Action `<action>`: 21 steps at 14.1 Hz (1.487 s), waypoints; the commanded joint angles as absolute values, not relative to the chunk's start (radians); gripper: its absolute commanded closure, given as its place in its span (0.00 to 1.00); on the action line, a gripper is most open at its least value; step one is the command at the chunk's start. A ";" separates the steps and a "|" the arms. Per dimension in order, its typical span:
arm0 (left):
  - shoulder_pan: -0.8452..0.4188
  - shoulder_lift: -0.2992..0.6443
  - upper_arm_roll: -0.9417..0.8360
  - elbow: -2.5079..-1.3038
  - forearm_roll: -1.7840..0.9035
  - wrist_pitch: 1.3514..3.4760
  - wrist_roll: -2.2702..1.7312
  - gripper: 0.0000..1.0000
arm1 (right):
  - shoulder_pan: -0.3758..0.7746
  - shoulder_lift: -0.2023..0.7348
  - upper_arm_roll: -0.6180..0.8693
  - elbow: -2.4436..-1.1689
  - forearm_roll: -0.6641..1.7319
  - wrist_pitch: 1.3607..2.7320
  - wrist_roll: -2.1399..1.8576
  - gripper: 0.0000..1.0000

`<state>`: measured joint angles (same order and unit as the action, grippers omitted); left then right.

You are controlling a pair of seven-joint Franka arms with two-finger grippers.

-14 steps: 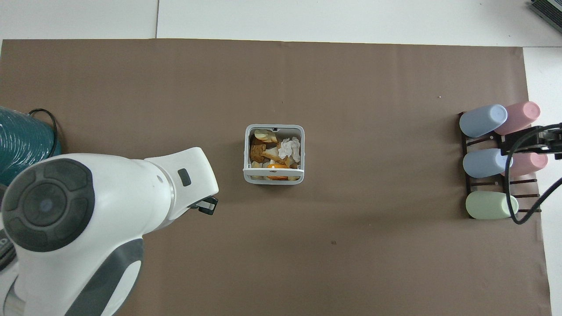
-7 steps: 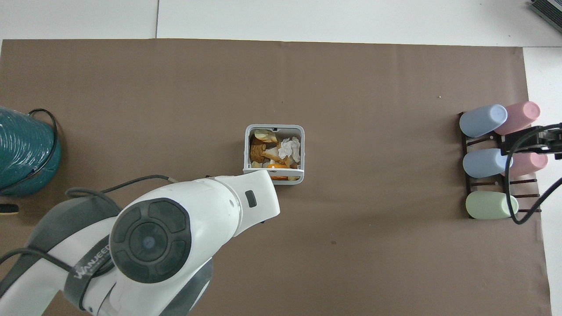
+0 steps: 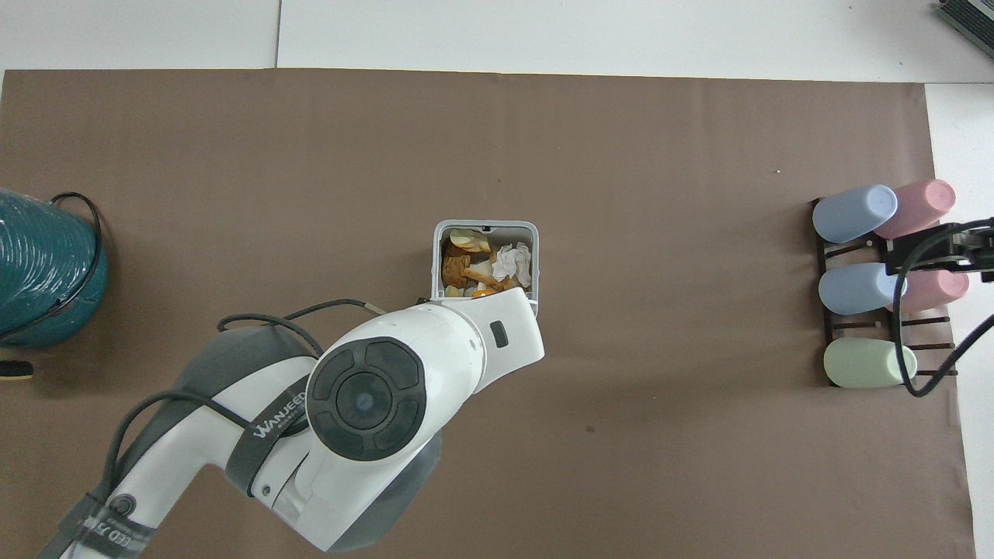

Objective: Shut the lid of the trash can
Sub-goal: 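Lower the white lid onto the bin with the left gripper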

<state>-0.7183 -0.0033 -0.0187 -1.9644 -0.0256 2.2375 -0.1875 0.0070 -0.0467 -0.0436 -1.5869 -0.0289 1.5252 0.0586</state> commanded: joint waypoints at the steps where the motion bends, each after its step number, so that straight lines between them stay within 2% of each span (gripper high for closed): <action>1: -0.726 0.026 -0.003 -1.944 -0.009 2.313 -0.212 1.00 | -0.002 -0.064 -0.038 -1.597 -0.009 1.509 0.037 0.00; 9: -0.655 0.121 -0.003 -1.937 -0.011 2.557 -0.209 1.00 | -0.002 -0.064 -0.038 -1.597 -0.009 1.509 0.037 0.00; 12: -0.617 0.205 -0.003 -1.930 -0.011 2.672 -0.209 1.00 | -0.002 -0.064 -0.038 -1.597 -0.009 1.509 0.037 0.00; 15: -0.624 0.279 -0.003 -1.913 -0.011 2.721 -0.212 1.00 | -0.002 -0.064 -0.038 -1.597 -0.009 1.509 0.037 0.00; 21: -0.624 0.321 -0.002 -1.908 -0.011 2.753 -0.210 1.00 | -0.002 -0.064 -0.038 -1.597 -0.009 1.509 0.037 0.00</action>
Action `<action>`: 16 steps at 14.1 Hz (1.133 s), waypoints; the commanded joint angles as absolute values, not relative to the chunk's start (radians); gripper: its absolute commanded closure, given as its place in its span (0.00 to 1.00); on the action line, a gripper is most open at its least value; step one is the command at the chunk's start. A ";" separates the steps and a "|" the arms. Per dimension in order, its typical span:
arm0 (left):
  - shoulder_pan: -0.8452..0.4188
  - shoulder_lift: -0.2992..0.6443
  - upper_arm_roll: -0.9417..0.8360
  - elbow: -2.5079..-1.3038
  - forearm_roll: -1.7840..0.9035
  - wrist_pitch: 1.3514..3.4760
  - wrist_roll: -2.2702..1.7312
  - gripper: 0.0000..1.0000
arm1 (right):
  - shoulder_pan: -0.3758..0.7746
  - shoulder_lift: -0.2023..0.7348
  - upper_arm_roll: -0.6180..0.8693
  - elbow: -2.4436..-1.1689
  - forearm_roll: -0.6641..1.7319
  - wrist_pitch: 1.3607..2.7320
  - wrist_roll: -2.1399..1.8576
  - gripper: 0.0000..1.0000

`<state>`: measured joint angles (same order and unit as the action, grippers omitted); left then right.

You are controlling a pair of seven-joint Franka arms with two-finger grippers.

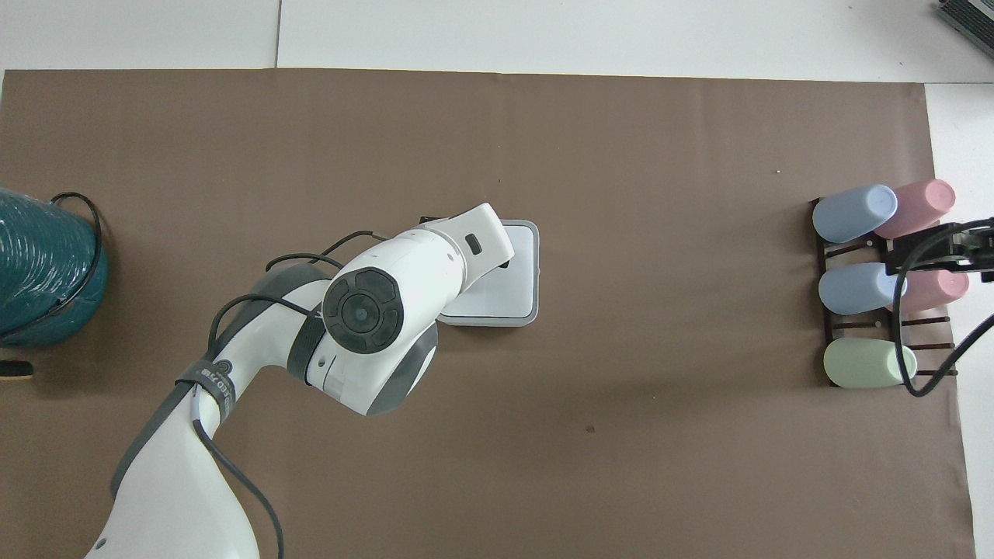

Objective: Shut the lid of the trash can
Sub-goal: 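Lower the white lid onto the bin with the left gripper, then open the left gripper and lift it off the lid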

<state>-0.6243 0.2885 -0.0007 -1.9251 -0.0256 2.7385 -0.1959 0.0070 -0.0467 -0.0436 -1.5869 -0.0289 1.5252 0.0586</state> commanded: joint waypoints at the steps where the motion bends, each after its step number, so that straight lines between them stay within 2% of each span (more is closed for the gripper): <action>1: -0.624 0.321 -0.002 -1.910 -0.011 2.753 -0.210 1.00 | -0.002 -0.064 -0.038 -1.597 -0.009 1.509 0.037 0.00; 5: -0.629 0.301 -0.002 -1.893 -0.011 2.689 -0.215 0.98 | -0.002 -0.064 -0.038 -1.597 -0.009 1.509 0.037 0.00; 13: -0.594 0.124 0.009 -1.893 -0.011 2.327 -0.207 0.95 | -0.002 -0.064 -0.038 -1.597 -0.009 1.509 0.037 0.00; 16: -0.513 0.066 0.009 -1.899 -0.011 2.217 -0.199 0.85 | -0.002 -0.064 -0.038 -1.597 -0.009 1.509 0.037 0.00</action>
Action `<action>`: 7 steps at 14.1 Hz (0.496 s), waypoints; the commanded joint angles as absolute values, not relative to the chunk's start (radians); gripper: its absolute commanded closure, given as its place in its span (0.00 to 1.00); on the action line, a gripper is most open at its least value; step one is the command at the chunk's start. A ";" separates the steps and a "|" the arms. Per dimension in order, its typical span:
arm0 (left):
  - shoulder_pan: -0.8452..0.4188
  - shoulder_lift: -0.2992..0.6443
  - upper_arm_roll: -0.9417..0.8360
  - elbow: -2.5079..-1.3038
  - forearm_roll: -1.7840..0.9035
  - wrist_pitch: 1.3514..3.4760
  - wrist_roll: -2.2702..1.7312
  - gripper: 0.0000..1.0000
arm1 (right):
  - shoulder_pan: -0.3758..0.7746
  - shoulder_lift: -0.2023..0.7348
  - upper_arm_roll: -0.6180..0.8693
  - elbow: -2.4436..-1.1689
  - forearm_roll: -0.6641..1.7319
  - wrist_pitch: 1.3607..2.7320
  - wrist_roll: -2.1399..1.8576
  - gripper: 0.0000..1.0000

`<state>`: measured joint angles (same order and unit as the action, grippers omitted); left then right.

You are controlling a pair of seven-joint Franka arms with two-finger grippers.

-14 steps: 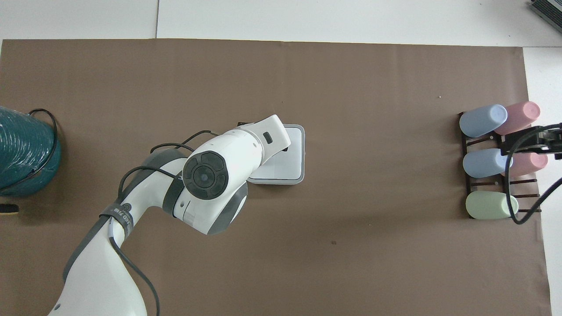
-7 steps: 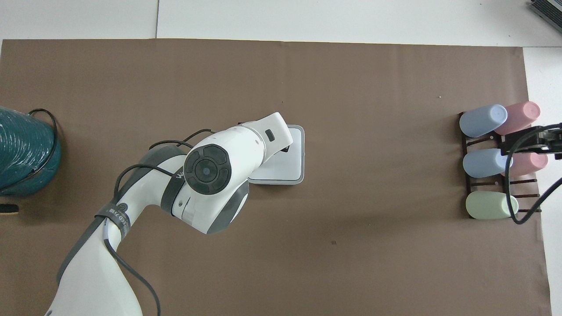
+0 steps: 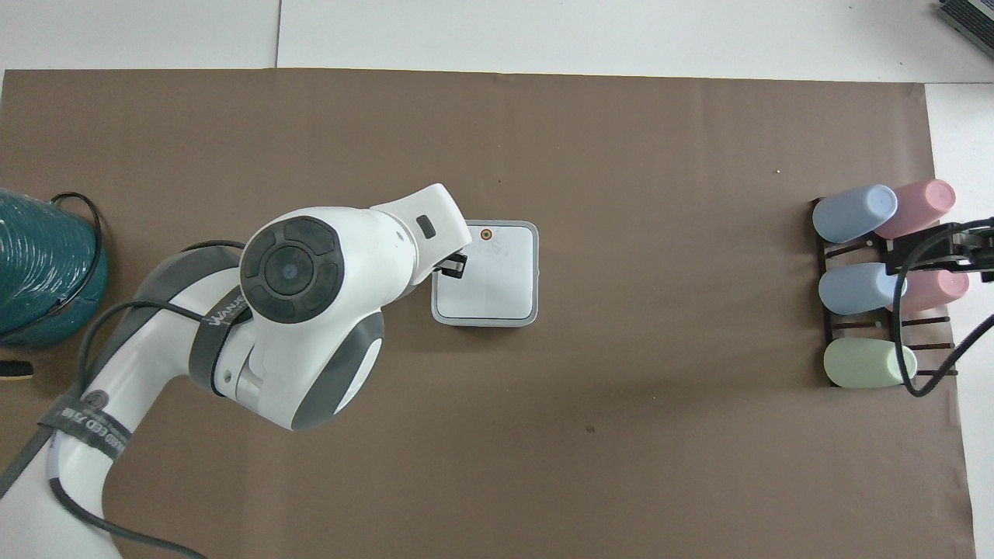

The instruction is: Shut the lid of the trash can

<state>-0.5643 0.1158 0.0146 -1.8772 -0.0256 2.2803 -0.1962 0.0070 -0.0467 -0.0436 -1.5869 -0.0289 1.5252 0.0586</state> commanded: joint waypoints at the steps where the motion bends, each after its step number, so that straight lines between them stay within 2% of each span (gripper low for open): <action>1: -0.487 0.051 0.009 -1.899 -0.009 2.186 -0.199 0.75 | -0.002 -0.064 -0.038 -1.597 -0.009 1.509 0.037 0.00; 2: -0.456 0.038 0.009 -1.901 -0.009 2.156 -0.198 0.60 | -0.002 -0.064 -0.038 -1.597 -0.009 1.509 0.037 0.00; 3: -0.419 0.028 0.008 -1.901 -0.009 2.128 -0.192 0.30 | -0.002 -0.064 -0.038 -1.597 -0.009 1.509 0.037 0.00; 4: -0.387 0.014 0.008 -1.902 -0.009 2.109 -0.170 0.06 | -0.002 -0.064 -0.038 -1.597 -0.009 1.509 0.037 0.00; 5: -0.353 0.000 0.008 -1.902 -0.009 2.093 -0.131 0.00 | -0.002 -0.064 -0.038 -1.597 -0.009 1.509 0.037 0.00; 7: -0.278 -0.037 0.009 -1.902 -0.011 2.042 -0.045 0.00 | -0.002 -0.064 -0.038 -1.597 -0.009 1.509 0.037 0.00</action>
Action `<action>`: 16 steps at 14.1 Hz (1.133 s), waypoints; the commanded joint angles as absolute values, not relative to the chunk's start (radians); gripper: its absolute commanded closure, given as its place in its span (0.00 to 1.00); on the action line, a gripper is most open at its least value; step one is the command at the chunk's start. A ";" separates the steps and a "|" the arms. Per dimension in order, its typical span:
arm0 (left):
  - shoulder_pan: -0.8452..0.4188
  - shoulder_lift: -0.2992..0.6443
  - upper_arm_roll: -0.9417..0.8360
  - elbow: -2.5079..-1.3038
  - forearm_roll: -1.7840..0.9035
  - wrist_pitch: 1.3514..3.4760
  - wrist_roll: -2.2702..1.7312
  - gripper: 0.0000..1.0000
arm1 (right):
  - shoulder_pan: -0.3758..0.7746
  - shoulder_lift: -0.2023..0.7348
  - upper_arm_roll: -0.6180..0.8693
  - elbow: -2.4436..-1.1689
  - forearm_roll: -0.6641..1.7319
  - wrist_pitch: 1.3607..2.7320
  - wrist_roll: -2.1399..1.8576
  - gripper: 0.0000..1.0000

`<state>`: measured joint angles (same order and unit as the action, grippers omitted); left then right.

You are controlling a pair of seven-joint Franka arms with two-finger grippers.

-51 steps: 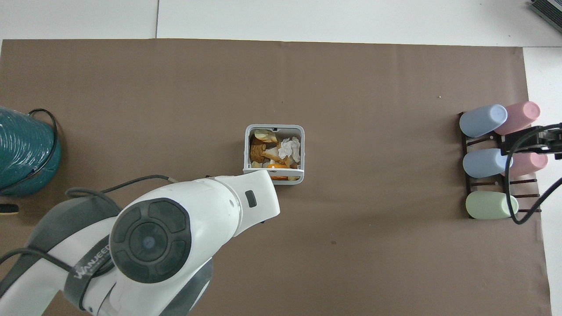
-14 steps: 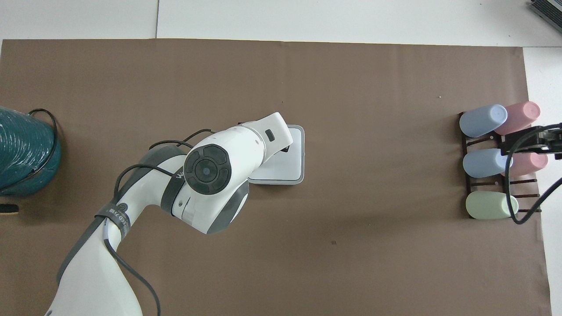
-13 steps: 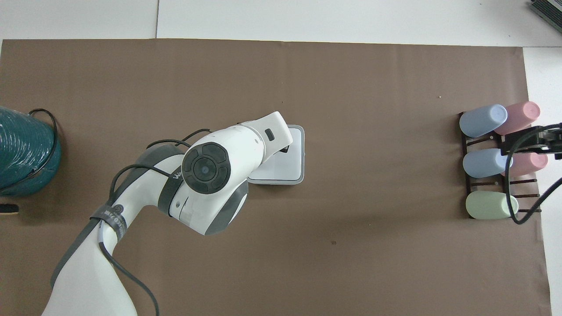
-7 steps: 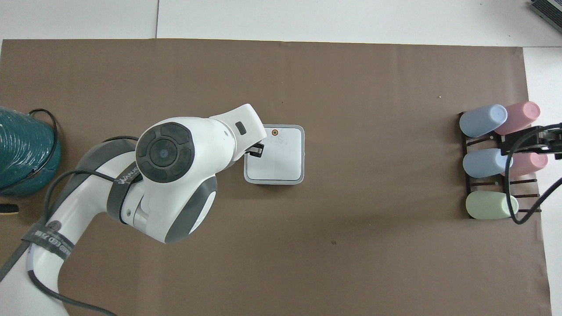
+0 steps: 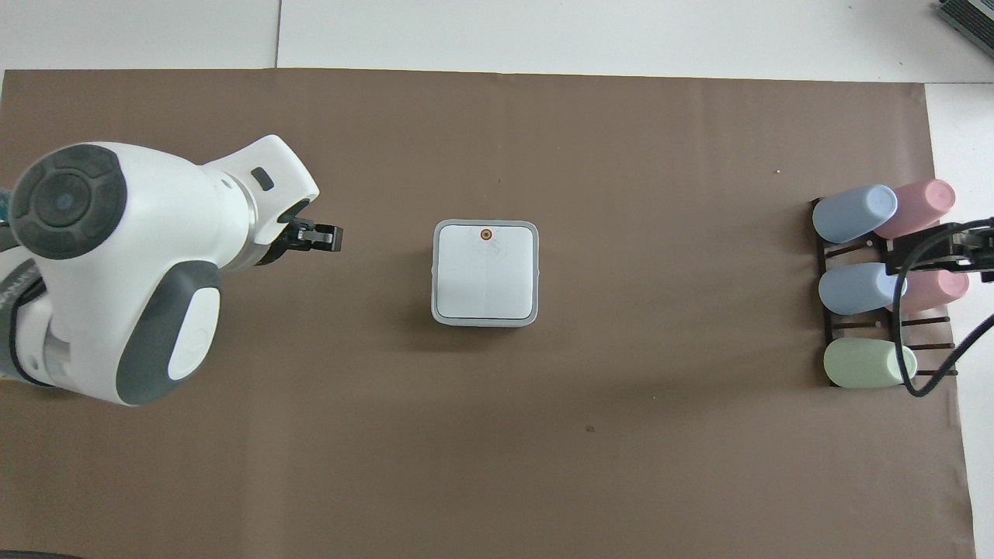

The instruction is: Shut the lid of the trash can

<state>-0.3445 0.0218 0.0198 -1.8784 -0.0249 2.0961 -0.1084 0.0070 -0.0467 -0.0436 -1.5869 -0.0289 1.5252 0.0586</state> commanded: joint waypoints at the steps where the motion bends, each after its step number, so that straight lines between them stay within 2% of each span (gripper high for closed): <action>1: -0.241 -0.057 0.009 -1.899 -0.011 2.001 -0.038 0.00 | -0.002 -0.064 -0.038 -1.597 -0.009 1.509 0.037 0.00; 5: -0.151 -0.071 0.011 -1.838 -0.011 1.919 0.032 0.00 | -0.002 -0.064 -0.038 -1.597 -0.009 1.509 0.037 0.00; 11: -0.066 -0.034 0.012 -1.583 -0.028 1.613 0.127 0.00 | -0.002 -0.064 -0.038 -1.597 -0.009 1.509 0.037 0.00; 14: -0.023 0.017 0.015 -1.467 -0.066 1.464 0.126 0.00 | -0.002 -0.064 -0.038 -1.597 -0.009 1.509 0.037 0.00; 16: -0.020 0.012 0.012 -1.443 -0.066 1.440 0.121 0.00 | -0.002 -0.064 -0.038 -1.597 -0.009 1.509 0.037 0.00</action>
<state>-0.0413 -0.0252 0.0231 -1.5182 -0.0465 1.4926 0.1091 0.0070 -0.0467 -0.0436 -1.5869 -0.0289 1.5252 0.0586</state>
